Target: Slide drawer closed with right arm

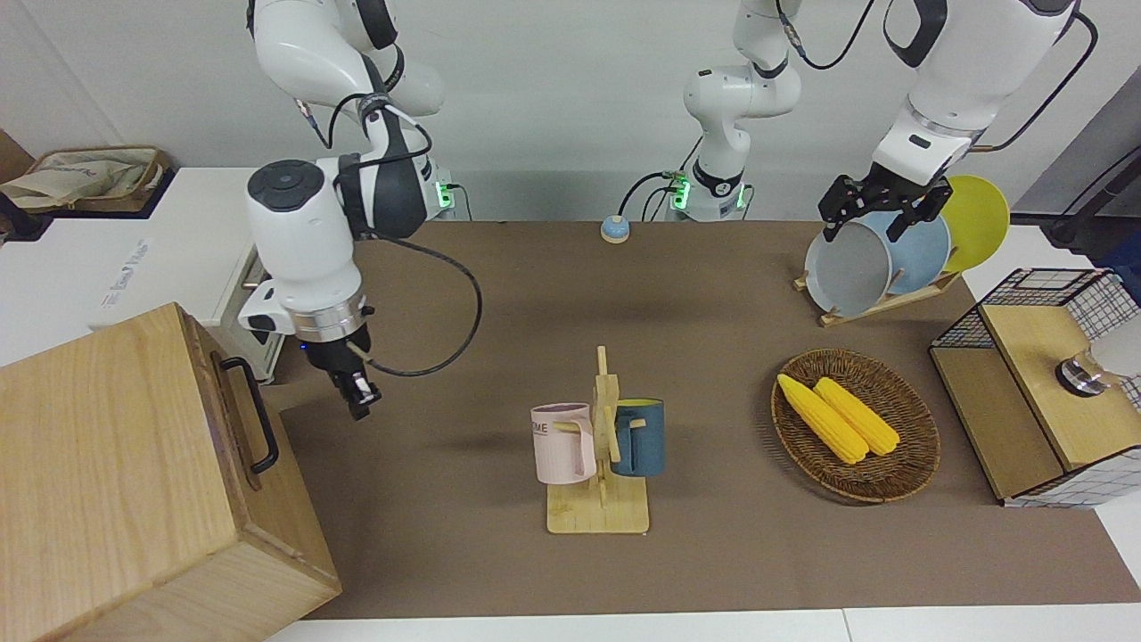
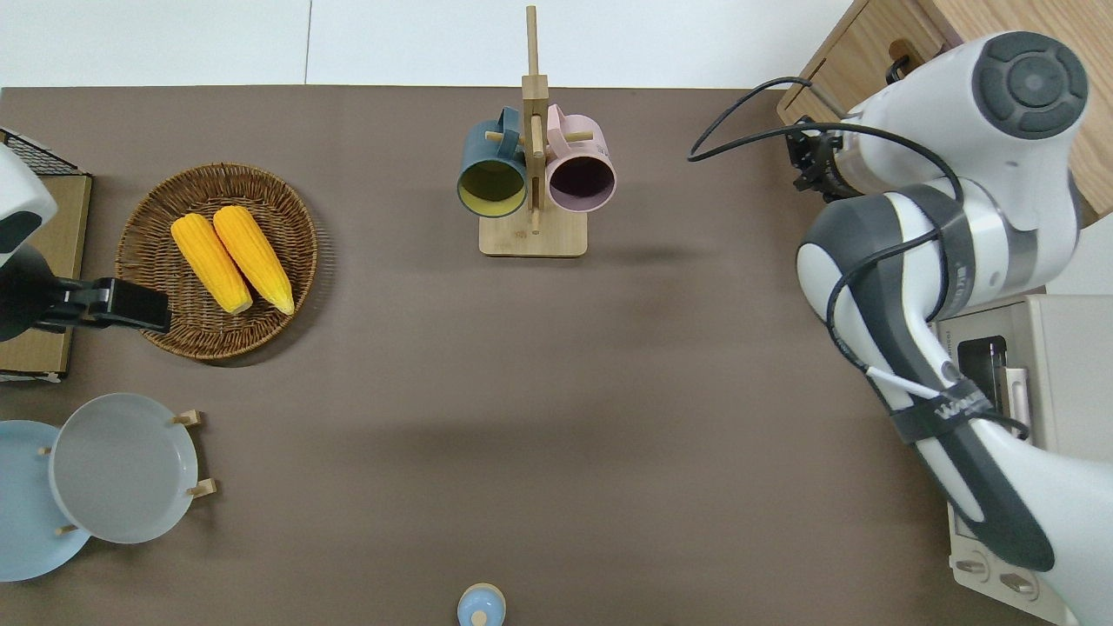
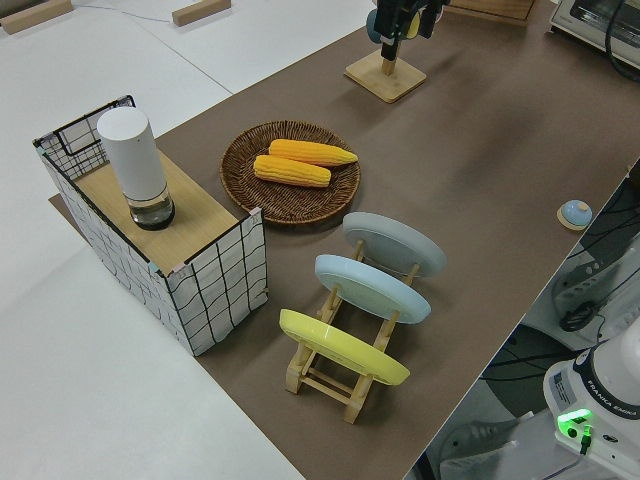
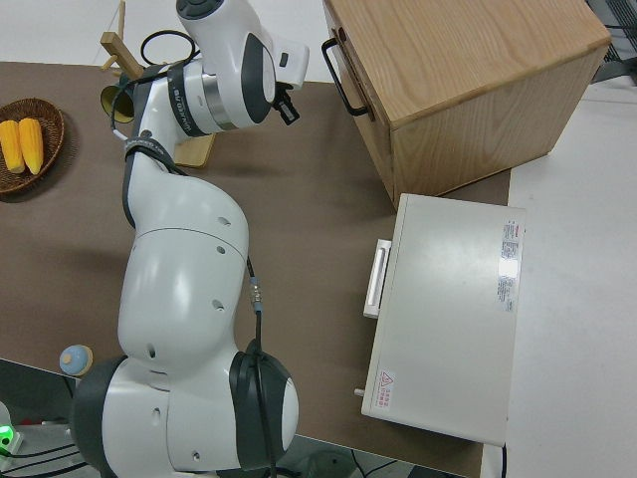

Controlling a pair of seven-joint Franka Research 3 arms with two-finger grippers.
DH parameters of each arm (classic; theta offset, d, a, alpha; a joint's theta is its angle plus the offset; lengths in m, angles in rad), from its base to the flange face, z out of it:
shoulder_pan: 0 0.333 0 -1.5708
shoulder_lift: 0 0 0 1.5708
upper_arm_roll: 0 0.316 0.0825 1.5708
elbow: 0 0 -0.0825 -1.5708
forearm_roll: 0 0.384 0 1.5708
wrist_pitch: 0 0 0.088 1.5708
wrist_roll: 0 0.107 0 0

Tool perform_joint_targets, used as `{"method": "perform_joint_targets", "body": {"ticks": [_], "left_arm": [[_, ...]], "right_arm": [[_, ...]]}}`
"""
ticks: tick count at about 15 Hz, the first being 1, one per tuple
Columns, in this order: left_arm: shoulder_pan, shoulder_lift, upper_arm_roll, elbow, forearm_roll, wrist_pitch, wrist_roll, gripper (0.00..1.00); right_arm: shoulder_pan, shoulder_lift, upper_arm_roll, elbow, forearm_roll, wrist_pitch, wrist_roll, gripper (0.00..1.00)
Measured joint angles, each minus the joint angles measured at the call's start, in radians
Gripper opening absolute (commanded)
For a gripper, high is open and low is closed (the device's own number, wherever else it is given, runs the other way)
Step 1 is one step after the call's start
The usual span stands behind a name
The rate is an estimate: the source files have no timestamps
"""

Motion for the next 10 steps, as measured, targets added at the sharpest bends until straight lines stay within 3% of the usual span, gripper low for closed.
{"method": "perform_joint_targets", "body": {"ticks": [4,7,10], "left_arm": [[0.000,0.000,0.000,0.000,0.000,0.000,0.000,0.99],[0.000,0.000,0.000,0.000,0.000,0.000,0.000,0.99],[0.000,0.000,0.000,0.000,0.000,0.000,0.000,0.99]], "right_arm": [[0.101,-0.080,0.000,0.010,0.010,-0.192,-0.028,0.000],[0.102,-0.178,-0.010,0.007,0.093,-0.340,-0.297,0.000],[0.088,-0.265,-0.018,-0.012,0.132,-0.390,-0.532,0.000]]}}
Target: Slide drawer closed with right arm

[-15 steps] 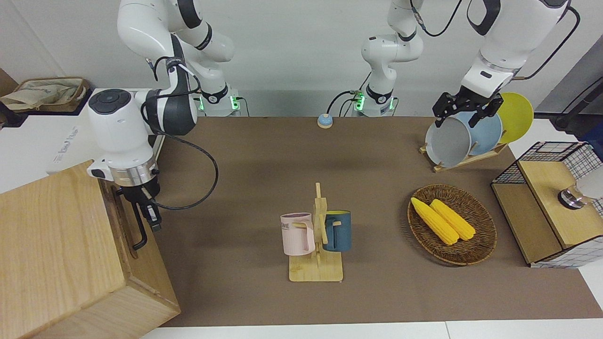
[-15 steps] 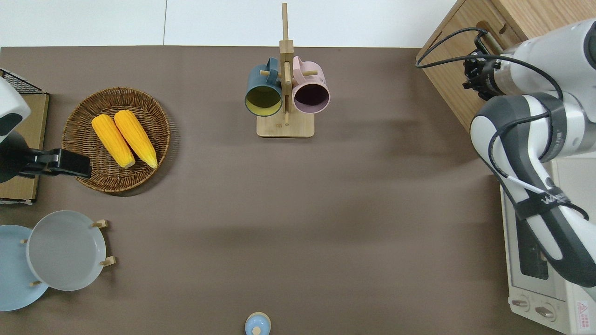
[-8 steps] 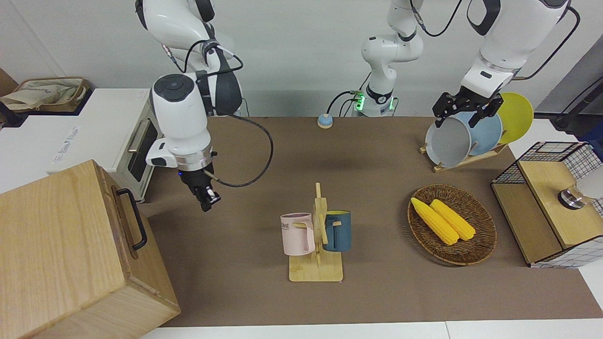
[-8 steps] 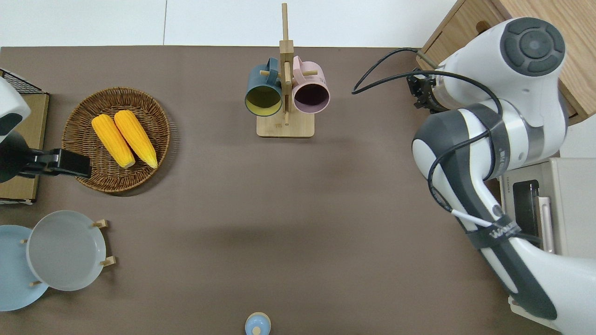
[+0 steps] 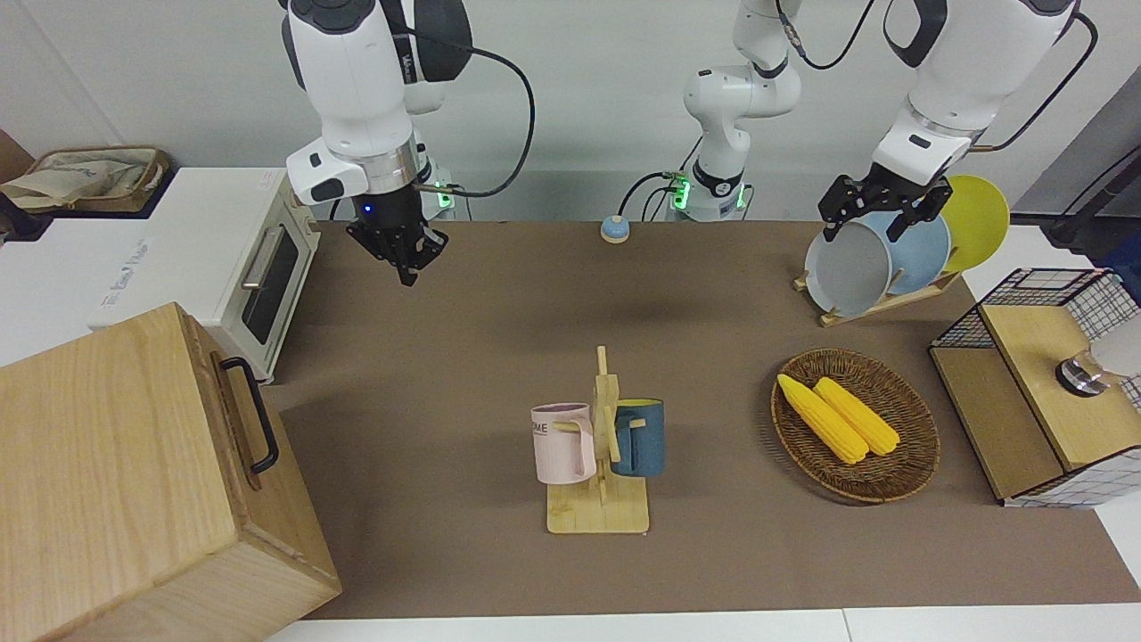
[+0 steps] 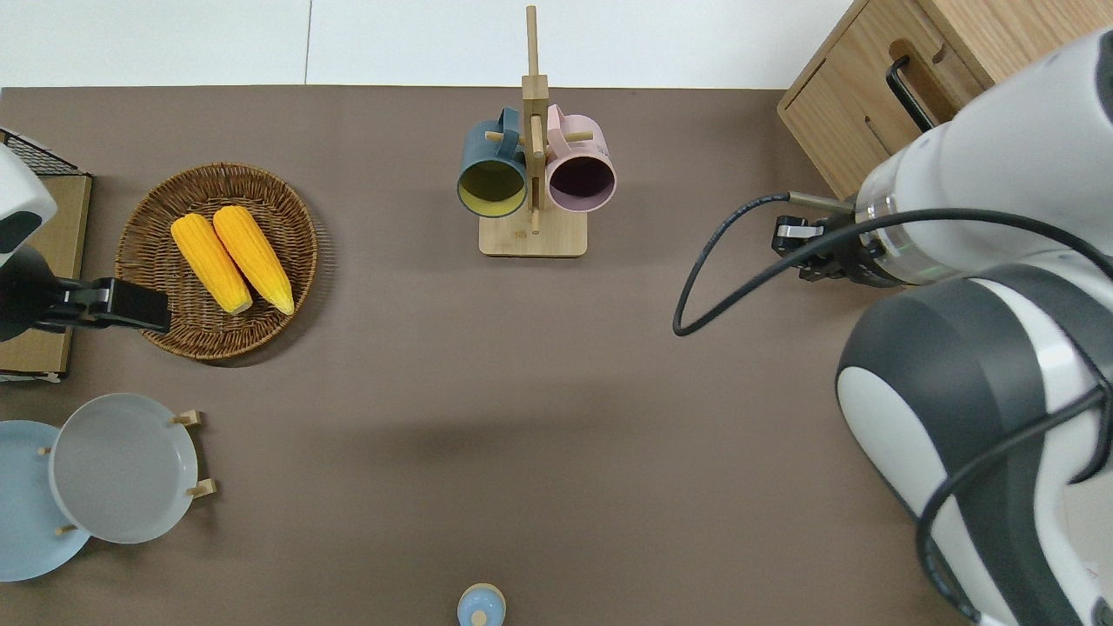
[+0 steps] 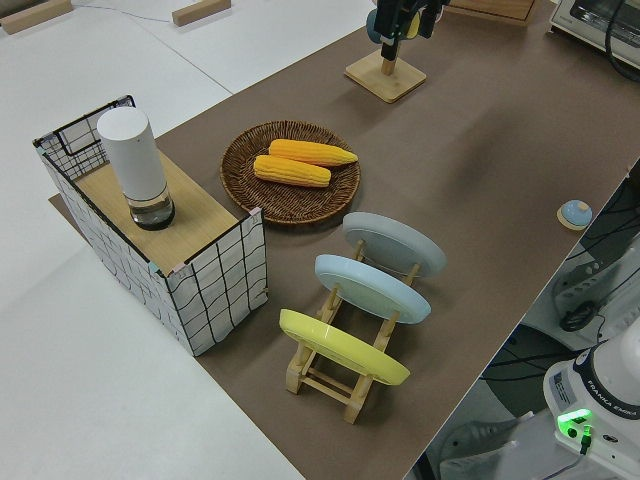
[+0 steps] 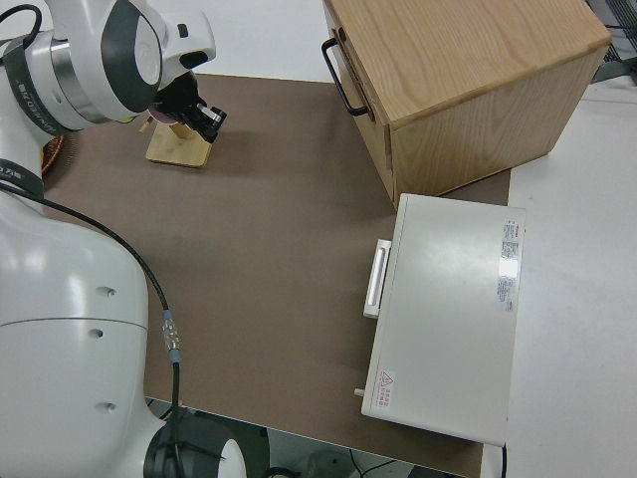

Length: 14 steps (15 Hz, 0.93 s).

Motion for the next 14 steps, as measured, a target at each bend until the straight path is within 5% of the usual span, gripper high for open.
{"method": "perform_joint_targets", "body": {"ticks": [5,6,7,9,14], "left_arm": [[0.000,0.000,0.000,0.000,0.000,0.000,0.000,0.99],[0.000,0.000,0.000,0.000,0.000,0.000,0.000,0.99],[0.000,0.000,0.000,0.000,0.000,0.000,0.000,0.99],[0.000,0.000,0.000,0.000,0.000,0.000,0.000,0.99],[0.000,0.000,0.000,0.000,0.000,0.000,0.000,0.99]], "right_arm": [[-0.079,-0.052,-0.006,-0.041,0.003,-0.022,-0.384,0.000],[-0.085,-0.052,-0.007,-0.042,0.004,-0.022,-0.401,0.114],[-0.088,-0.052,-0.007,-0.043,0.006,-0.022,-0.410,0.343],[-0.088,-0.052,-0.004,-0.043,0.007,-0.022,-0.413,0.974],[-0.087,-0.052,0.001,-0.045,0.009,-0.023,-0.413,0.983]]}}
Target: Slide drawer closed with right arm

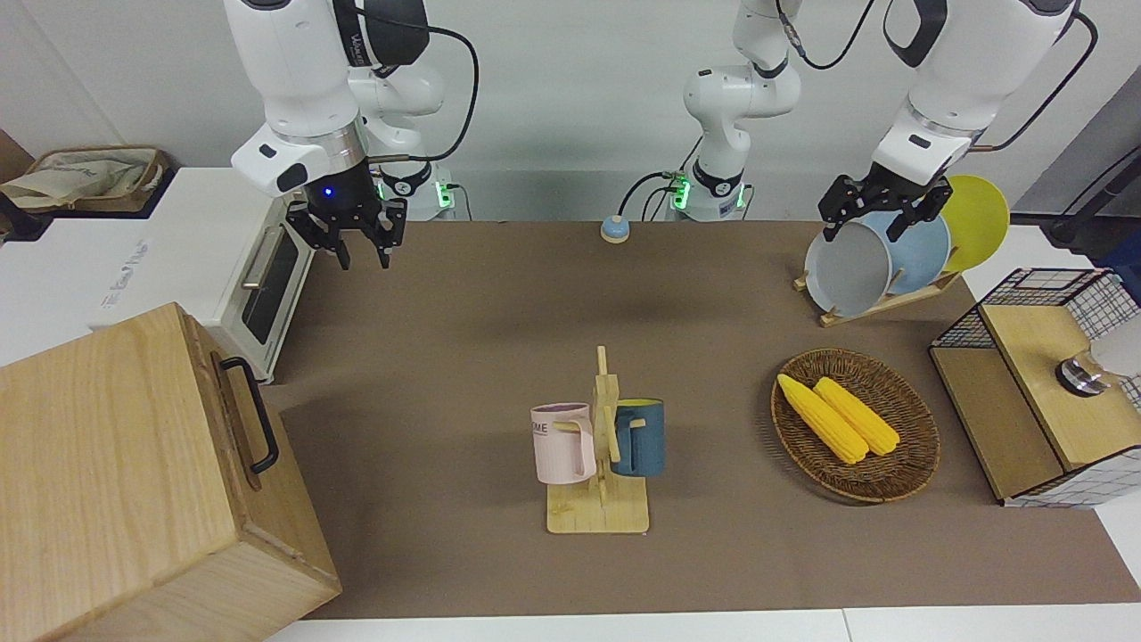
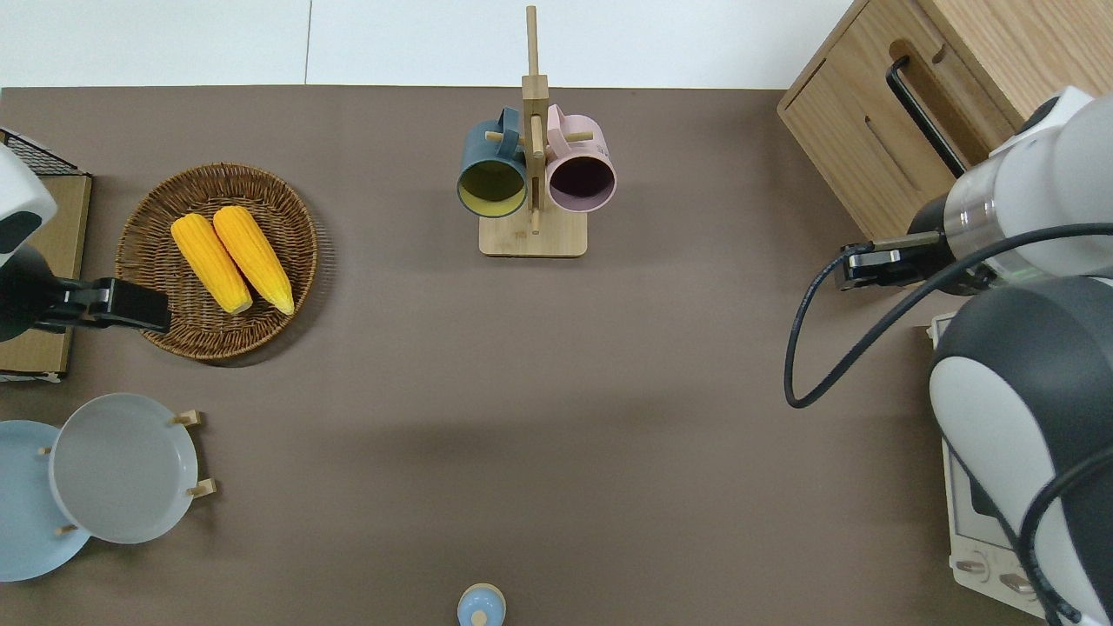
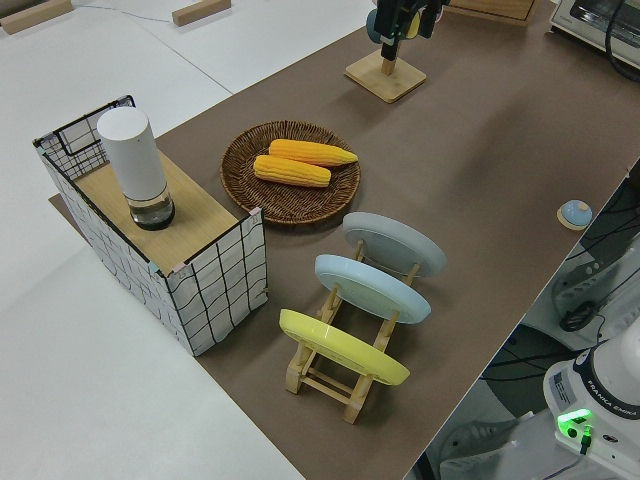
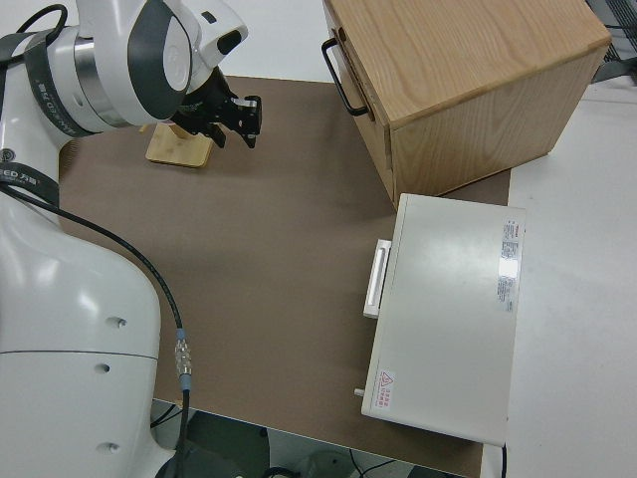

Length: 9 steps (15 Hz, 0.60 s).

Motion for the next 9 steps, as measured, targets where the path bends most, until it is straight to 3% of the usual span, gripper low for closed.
{"method": "perform_joint_targets", "body": {"ticks": [9], "left_arm": [[0.000,0.000,0.000,0.000,0.000,0.000,0.000,0.99]], "right_arm": [[-0.043,0.000,-0.007,-0.001,0.064,-0.004,-0.017,0.983]]}}
